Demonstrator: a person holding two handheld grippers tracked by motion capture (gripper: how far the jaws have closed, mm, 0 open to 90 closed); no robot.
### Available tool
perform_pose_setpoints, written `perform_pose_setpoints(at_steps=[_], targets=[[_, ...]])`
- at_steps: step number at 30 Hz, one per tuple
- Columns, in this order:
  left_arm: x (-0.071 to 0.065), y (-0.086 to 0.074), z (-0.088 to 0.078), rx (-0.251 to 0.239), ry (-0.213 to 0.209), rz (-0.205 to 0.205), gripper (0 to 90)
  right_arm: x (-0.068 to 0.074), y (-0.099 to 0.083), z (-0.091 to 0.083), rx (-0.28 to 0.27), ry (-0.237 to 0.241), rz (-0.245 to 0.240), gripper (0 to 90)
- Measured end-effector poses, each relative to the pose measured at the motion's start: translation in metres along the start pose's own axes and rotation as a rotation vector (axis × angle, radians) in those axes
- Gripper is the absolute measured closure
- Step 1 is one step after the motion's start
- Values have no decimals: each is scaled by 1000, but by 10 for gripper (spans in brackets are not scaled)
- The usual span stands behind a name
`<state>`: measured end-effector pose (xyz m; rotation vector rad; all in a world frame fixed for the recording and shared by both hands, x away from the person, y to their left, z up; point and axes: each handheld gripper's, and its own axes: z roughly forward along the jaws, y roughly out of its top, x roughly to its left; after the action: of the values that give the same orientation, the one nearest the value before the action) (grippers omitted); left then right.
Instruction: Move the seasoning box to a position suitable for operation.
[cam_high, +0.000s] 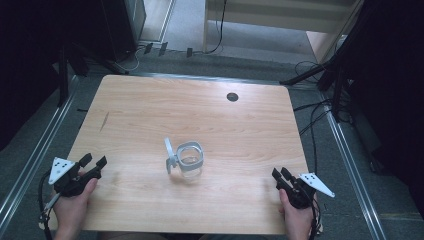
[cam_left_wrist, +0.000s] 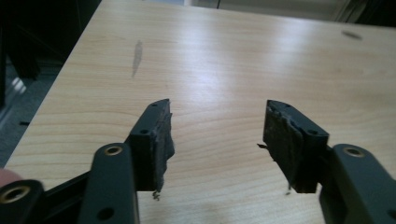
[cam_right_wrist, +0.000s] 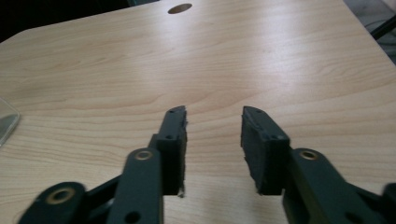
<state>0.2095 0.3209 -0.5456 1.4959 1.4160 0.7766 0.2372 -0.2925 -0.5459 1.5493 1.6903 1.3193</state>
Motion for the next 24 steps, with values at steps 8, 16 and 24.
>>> perform_pose_setpoints(at_steps=[8, 16, 24], targets=[[-42, 10, 3, 25, -158, 0, 734, 31, 9, 7, 3, 82, -31, 900], [-99, 17, 0, 59, -365, 55, 900, 98, 26, 39, 33, 227, -123, 900], [-135, 12, -2, 93, -529, 110, 900, 163, 57, 97, 50, 349, -167, 900]])
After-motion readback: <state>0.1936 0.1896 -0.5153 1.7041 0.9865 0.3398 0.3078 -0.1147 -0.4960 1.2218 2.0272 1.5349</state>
